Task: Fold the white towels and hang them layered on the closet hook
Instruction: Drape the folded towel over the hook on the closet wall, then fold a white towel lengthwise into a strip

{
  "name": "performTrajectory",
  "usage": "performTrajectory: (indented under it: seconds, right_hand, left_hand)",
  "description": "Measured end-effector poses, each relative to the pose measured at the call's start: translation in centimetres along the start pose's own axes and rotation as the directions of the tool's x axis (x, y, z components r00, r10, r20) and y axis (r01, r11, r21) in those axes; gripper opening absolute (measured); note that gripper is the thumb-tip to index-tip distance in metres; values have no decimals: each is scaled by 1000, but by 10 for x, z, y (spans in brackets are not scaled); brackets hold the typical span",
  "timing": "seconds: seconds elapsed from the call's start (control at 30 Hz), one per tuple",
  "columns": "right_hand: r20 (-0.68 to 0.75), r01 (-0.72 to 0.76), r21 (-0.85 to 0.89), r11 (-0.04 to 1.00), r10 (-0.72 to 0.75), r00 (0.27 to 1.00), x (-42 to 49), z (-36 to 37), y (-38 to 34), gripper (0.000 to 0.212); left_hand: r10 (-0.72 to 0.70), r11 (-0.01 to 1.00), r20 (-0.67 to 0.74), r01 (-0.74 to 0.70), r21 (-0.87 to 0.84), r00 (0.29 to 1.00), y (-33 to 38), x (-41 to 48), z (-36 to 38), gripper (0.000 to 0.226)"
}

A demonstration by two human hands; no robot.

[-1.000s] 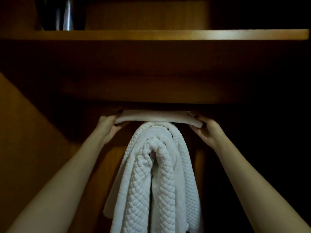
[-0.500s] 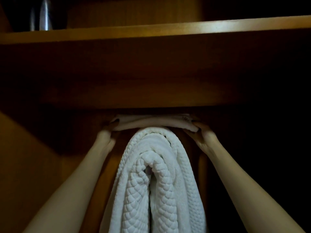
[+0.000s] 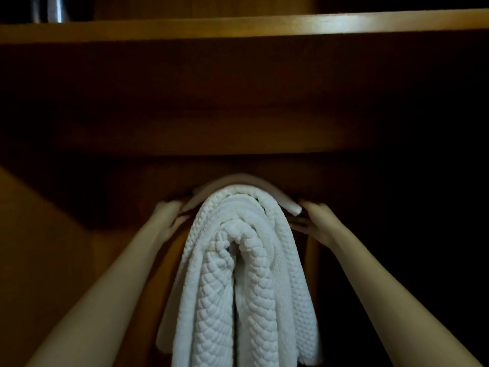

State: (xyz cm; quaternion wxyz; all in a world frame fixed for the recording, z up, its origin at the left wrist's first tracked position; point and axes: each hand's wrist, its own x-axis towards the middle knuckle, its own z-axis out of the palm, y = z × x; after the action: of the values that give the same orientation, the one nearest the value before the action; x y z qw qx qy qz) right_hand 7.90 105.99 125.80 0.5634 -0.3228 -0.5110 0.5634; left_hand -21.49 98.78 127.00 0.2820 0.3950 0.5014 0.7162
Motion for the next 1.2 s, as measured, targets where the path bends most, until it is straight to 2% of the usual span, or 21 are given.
performTrajectory:
  seconds: [0.07,0.1,0.13,0.2,0.27,0.33,0.43,0.5,0.6,0.73,0.87,0.93,1.0,1.13,1.2]
  right_hand:
    - [-101,53,-225,973,-78,992,-3,4,-12,31]
    - [-147,89,-365,927,-152,977,-4,8,-18,37]
    - [-156,128,-513,849,-239,958,-7,12,-25,43]
    - [-74,221,-674,705,-362,929,-9,23,-34,49]
    - [29,273,-676,685,-346,938,-13,37,-40,57]
    - [154,282,-645,710,-241,958,-17,46,-39,67]
    - [297,280,-535,797,-133,946,-20,51,-26,65]
    - [332,291,-500,816,-130,934,-18,51,-19,64]
    - [314,291,-493,820,-145,938,-23,54,-17,54]
    - [339,326,-490,808,-168,926,-48,47,-25,43]
    - [330,366,-542,757,-209,921,-89,35,-38,49]
    - [321,388,-580,716,-237,917,-109,31,-38,43]
    - [317,413,-639,649,-267,910,-132,27,-32,46]
    - [284,434,-717,546,-340,897,-198,18,1,55]
    - [253,425,-753,503,-375,892,-237,11,25,55]
  left_hand:
    - [110,970,-98,-85,230,989,8,-2,0,33]
    - [182,927,-124,-128,352,976,15,-7,2,34]
    - [247,884,-110,-178,432,963,21,-8,4,35]
    - [289,860,-12,-254,444,957,30,-10,12,36]
    - [247,845,109,-269,462,963,34,-12,24,34]
    - [166,844,214,-251,474,963,30,-11,31,31]
    - [82,898,228,-171,406,970,20,-13,30,47]
    - [46,932,236,-127,338,971,15,-15,31,43]
    - [73,914,295,-182,362,953,15,-24,34,34]
    - [66,901,342,-204,383,937,33,-53,32,42]
    - [216,795,400,-399,457,890,56,-94,18,47]
    - [320,734,423,-504,455,848,59,-117,8,41]
    - [391,687,444,-576,443,806,54,-144,-2,33]
    - [451,563,490,-664,492,746,26,-207,-22,39]
    - [490,556,467,-676,483,736,6,-243,-33,44]
